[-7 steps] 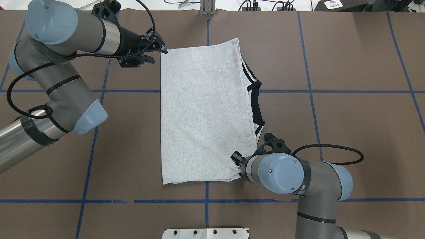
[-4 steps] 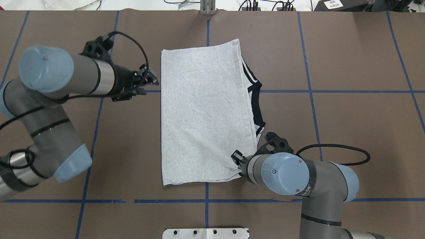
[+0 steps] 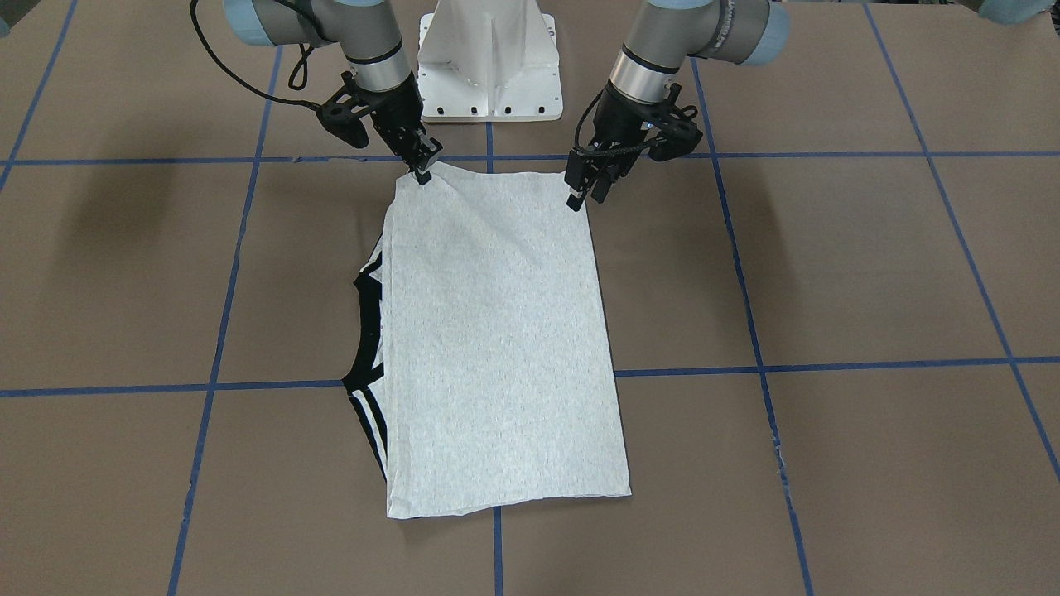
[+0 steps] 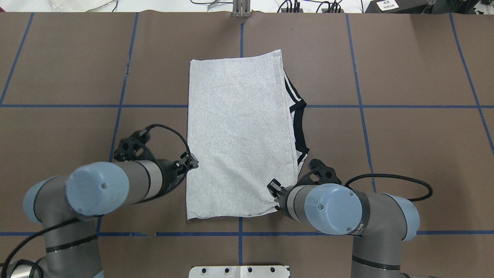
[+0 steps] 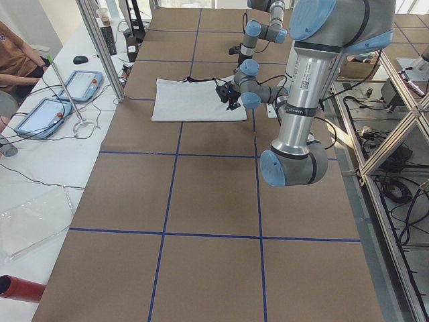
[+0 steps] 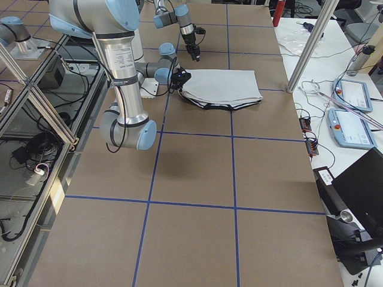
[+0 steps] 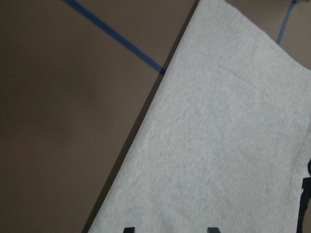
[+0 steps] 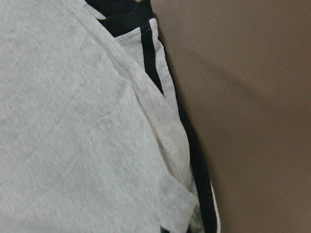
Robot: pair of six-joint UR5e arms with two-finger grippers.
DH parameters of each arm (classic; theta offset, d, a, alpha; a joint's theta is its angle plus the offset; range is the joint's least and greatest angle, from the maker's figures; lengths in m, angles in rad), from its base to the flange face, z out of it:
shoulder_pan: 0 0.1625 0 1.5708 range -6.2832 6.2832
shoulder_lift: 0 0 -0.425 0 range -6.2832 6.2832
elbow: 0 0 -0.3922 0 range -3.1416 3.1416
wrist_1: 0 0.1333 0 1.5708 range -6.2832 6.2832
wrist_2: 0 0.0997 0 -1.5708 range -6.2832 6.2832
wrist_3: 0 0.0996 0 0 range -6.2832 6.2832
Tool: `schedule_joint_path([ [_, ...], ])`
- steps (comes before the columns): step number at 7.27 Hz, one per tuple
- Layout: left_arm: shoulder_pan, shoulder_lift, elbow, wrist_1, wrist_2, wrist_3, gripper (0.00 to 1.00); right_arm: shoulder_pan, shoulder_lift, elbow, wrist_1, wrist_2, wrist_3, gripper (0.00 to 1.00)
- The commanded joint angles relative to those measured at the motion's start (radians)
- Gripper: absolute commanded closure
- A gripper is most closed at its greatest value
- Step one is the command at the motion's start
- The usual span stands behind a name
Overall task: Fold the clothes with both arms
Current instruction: 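Move the left gripper to the shirt's near corner opposite the right gripper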
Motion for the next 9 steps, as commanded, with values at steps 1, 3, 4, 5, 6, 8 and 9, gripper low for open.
schedule_joint_path([
  [1,0.11,0.007,0.005,0.064,0.058,-0.047,0.34,-0.002,-0.001,0.002,0.0,0.0,0.004,1.0],
  [3,0.146,0.011,0.024,0.064,0.059,-0.076,0.34,-0.002,-0.001,0.002,0.0,-0.001,0.002,1.0],
  [4,0.147,0.013,0.035,0.064,0.059,-0.078,0.34,-0.004,-0.001,0.002,0.0,0.0,0.002,1.0],
  [5,0.152,0.01,0.041,0.064,0.059,-0.079,0.34,-0.004,0.0,0.002,0.0,0.0,0.002,1.0],
  [6,0.161,0.01,0.051,0.064,0.059,-0.078,0.34,-0.004,-0.001,0.003,0.0,0.0,0.002,1.0],
  [8,0.172,-0.001,0.061,0.064,0.058,-0.079,0.48,-0.004,-0.001,0.003,0.0,0.0,0.002,1.0],
  [9,0.172,0.002,0.061,0.064,0.059,-0.091,0.93,-0.004,-0.001,0.003,0.0,0.0,0.002,1.0],
])
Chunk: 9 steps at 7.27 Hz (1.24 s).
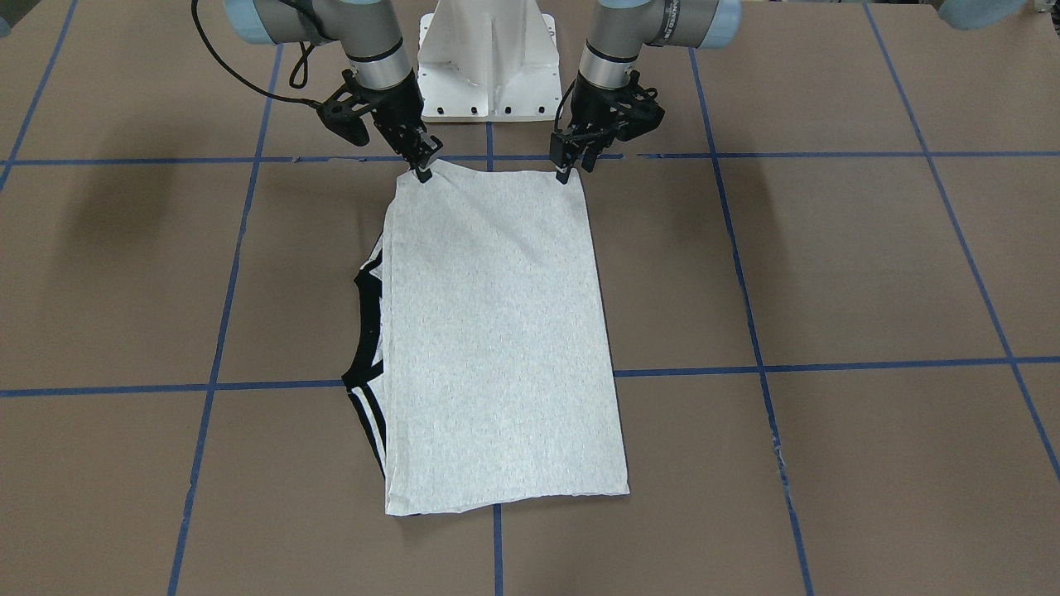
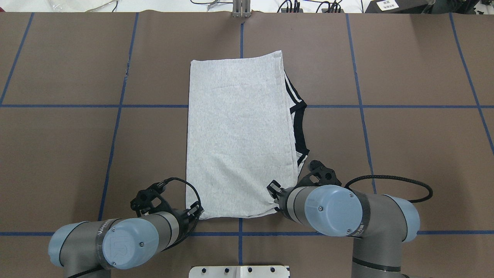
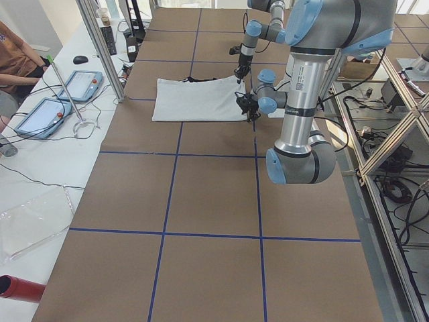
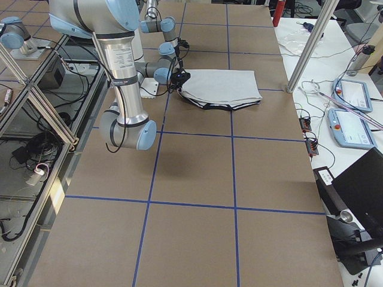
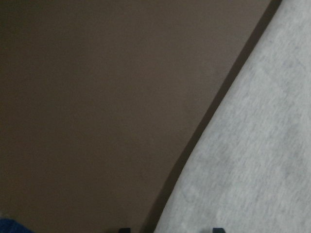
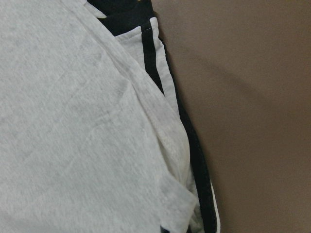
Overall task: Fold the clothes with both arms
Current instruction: 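Move the left gripper to the shirt's near corner opposite the right gripper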
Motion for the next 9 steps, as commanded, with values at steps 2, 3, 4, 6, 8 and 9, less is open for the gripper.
schedule_joint_path([
  [2,-0.001,0.002,-0.014,0.0,0.0,0.002,1.0,0.001,0.0,0.0,0.0,0.003,-0.002,1.0],
  [3,-0.006,0.0,-0.034,0.002,0.0,0.004,1.0,0.001,-0.002,0.0,0.0,0.003,-0.002,1.0],
  [4,-0.015,0.008,-0.102,0.003,-0.007,0.012,1.0,0.001,-0.005,0.005,0.0,0.003,-0.002,1.0],
  [6,-0.023,0.016,-0.244,0.075,-0.051,0.016,1.0,0.001,-0.119,0.166,-0.003,0.014,0.0,1.0],
  [8,-0.137,-0.036,-0.275,0.083,-0.117,0.053,1.0,0.038,-0.143,0.256,-0.003,0.05,-0.002,1.0],
  [9,-0.225,-0.084,-0.264,0.113,-0.163,0.143,1.0,0.122,-0.124,0.247,-0.005,0.122,-0.003,1.0],
])
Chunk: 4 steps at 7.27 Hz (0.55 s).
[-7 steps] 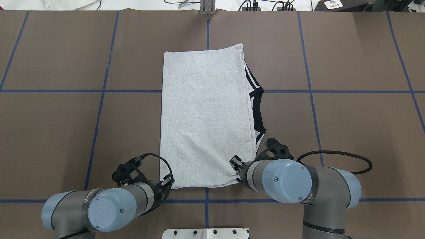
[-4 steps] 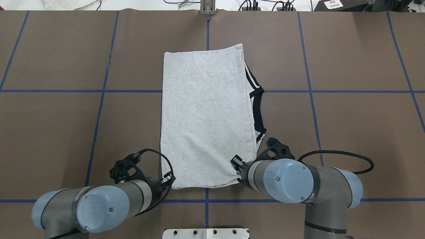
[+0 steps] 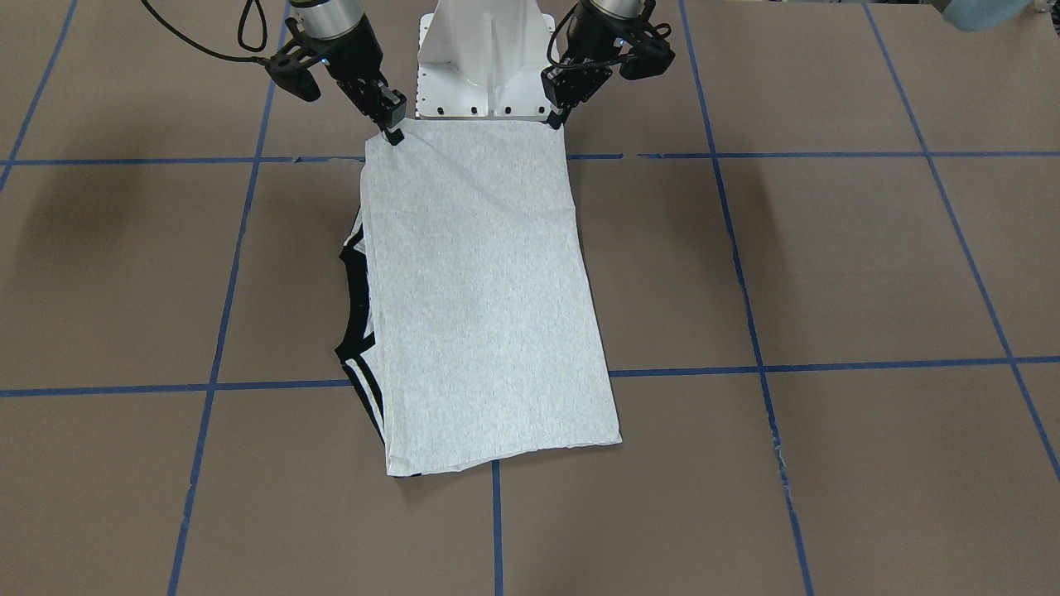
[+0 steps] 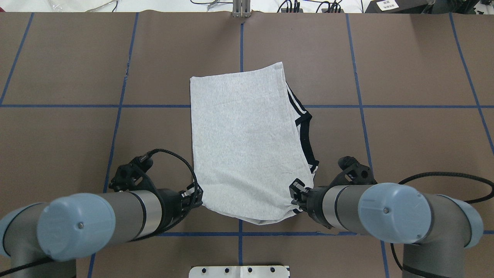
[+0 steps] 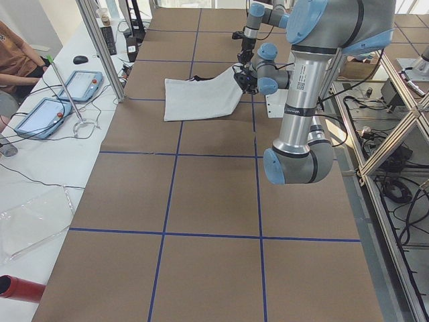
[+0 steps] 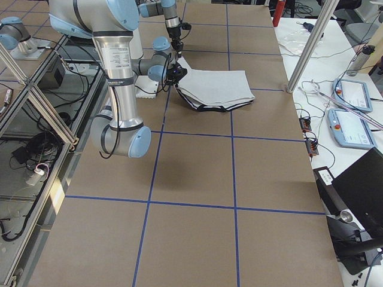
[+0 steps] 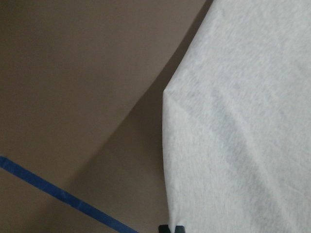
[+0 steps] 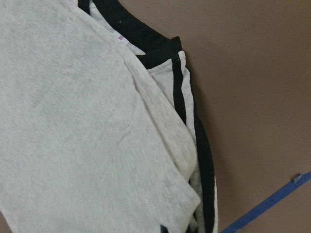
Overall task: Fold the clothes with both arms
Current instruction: 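Grasp the near edge with both grippers and fold it away from the robot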
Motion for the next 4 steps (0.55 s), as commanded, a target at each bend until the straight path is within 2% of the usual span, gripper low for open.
schedule_joint_path([
  [1,-0.174,-0.083,0.041,0.034,-0.084,0.117,1.0,0.192,0.087,-0.041,-0.026,0.159,-0.012,1.0],
  [2,-0.253,-0.124,0.109,0.032,-0.128,0.193,1.0,0.306,0.243,-0.182,-0.102,0.259,-0.034,1.0],
  [3,-0.304,-0.15,0.184,0.017,-0.136,0.246,1.0,0.361,0.313,-0.269,-0.113,0.279,-0.073,1.0],
  [4,-0.334,-0.167,0.248,-0.015,-0.135,0.289,1.0,0.392,0.335,-0.333,-0.109,0.279,-0.128,1.0],
])
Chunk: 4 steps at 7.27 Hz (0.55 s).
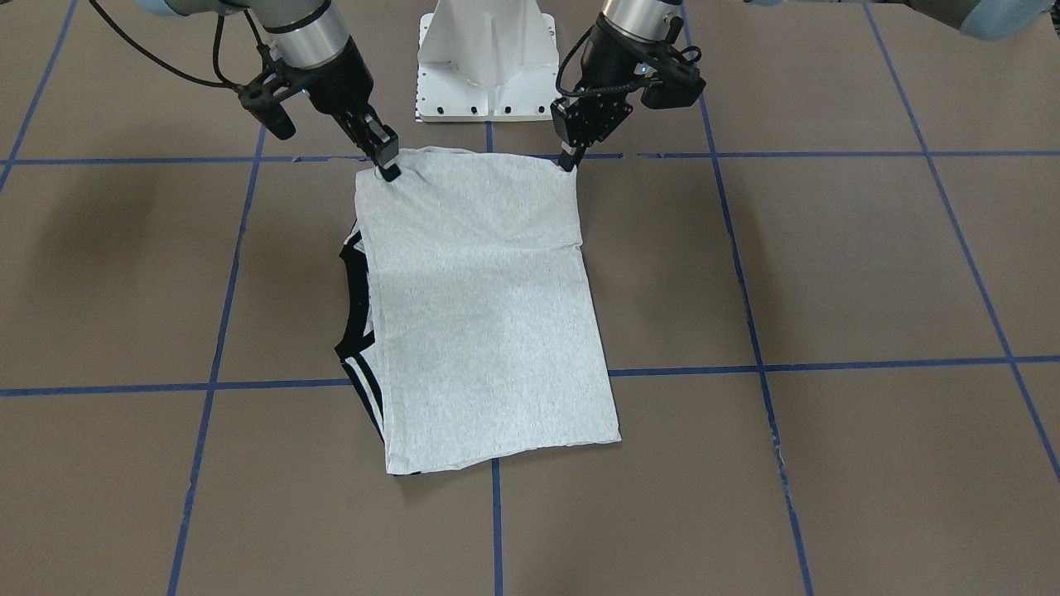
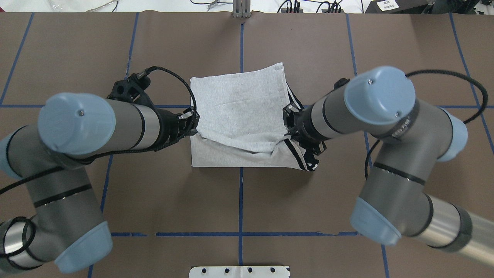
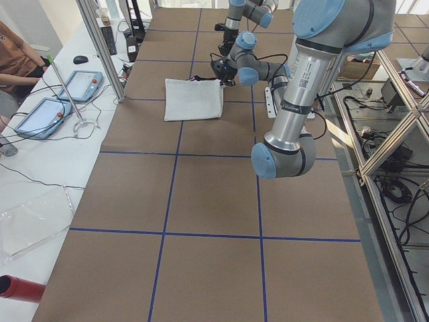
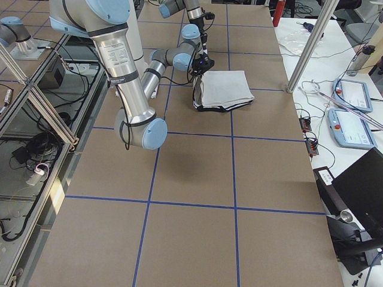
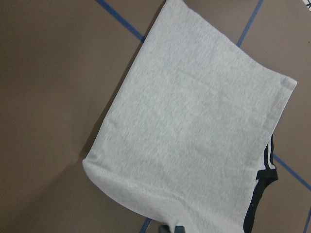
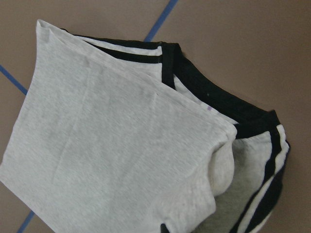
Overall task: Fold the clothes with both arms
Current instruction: 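Grasp the near edge with both grippers and fold it away from the robot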
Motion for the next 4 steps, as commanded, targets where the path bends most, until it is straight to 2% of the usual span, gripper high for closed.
schedule_joint_path([
  [1,-0.076,-0.034,0.152,-0.092,-0.008,0.081,1.0,0.086,0.135,-0.211,-0.009,0.027,-0.091,1.0],
  [3,-0.101,-0.103,0.337,-0.21,-0.007,0.108,1.0,0.102,0.264,-0.445,0.016,0.027,-0.171,1.0],
  [4,-0.102,-0.114,0.403,-0.27,-0.001,0.132,1.0,0.116,0.3,-0.56,0.101,0.027,-0.223,1.0],
])
